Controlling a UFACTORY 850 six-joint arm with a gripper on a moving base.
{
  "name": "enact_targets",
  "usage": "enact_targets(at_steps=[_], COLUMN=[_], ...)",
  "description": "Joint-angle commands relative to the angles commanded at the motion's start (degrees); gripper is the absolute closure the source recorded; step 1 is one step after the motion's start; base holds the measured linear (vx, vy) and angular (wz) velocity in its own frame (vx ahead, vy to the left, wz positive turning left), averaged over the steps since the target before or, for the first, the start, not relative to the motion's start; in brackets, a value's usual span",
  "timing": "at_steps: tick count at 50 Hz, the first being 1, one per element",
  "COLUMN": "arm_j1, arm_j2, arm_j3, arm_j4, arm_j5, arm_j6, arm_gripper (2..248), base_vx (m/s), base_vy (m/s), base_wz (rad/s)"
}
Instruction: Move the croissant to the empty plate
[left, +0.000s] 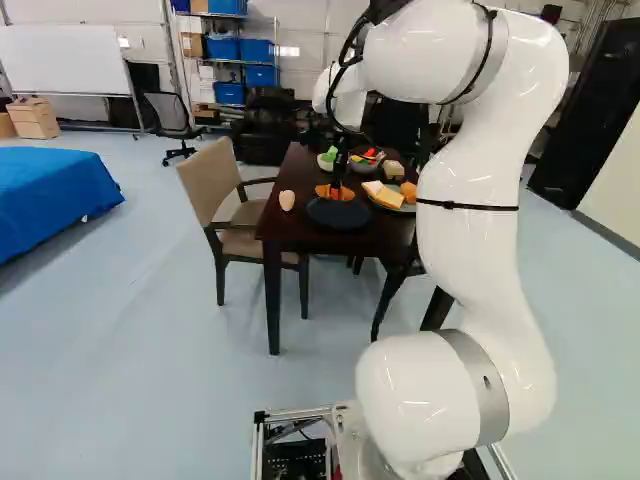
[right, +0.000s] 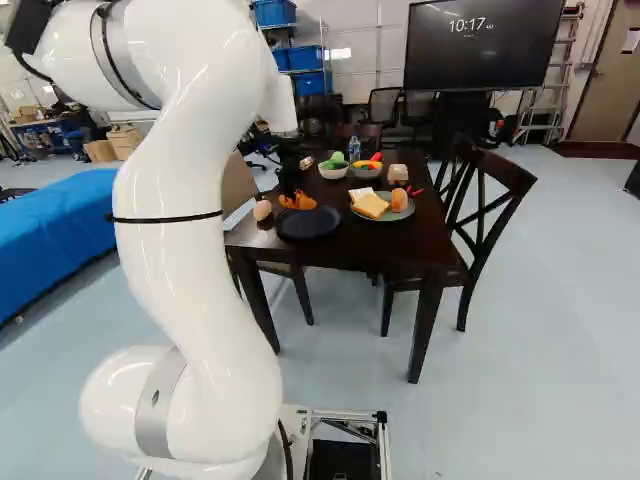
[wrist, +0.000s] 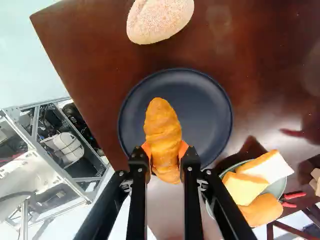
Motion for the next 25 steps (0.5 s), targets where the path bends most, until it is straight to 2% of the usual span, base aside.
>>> enact_targets(at_steps=[13,25], arm_j1=[-0.3,-2.0], arm_j2=[-2.5,-4.5], arm_j3=[-1.0,-1.5], arm_j4=[0.0,0.0], arm_j5=[0.8,0.8], arm_j6=[0.0,0.0], arm_gripper=[175,175], base_vx=[0.0,0.0], base_vy=[0.0,0.0], base_wz=[0.0,0.0])
